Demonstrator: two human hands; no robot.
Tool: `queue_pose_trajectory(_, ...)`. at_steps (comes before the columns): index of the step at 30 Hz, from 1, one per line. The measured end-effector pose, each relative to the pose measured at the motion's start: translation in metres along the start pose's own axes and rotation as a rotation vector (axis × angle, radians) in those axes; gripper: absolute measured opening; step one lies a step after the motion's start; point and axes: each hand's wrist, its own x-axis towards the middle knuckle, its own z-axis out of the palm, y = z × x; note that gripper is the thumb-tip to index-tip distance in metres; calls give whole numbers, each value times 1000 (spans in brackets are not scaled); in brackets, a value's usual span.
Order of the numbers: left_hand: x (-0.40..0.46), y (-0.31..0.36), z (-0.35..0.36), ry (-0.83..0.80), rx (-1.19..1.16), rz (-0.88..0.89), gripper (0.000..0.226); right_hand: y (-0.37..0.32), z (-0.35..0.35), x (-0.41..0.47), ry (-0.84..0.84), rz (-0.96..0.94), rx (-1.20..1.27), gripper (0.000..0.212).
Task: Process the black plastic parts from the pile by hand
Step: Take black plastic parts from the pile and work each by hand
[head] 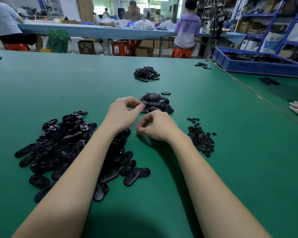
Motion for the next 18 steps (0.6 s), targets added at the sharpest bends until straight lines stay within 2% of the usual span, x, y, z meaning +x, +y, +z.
queue_pose_trajectory(2, 0, 0, 0, -10, 34, 8, 10, 6, -6, -1, 18, -2, 44, 3)
queue_pose_trajectory(6, 3, 0, -2, 35, 68, 10, 10, -2, -2, -3, 44, -85, 28, 33)
queue_pose_trajectory(8, 4, -1, -2, 50, 37, -8, 12, -11, 11, -2, 30, -161, -50, 39)
queue_pose_trajectory(10, 3, 0, -1, 38, 31, -9, 12, -18, 24, -2, 37, -218, -109, 39)
queue_pose_trajectory(13, 3, -1, 1, 17, 38, 3, 12, -20, 27, -1, 68, -192, -115, 41)
queue_pose_trajectory(18, 1, 0, 1, 19, 37, -3, 11, -7, 6, -2, -7, -137, 34, 19)
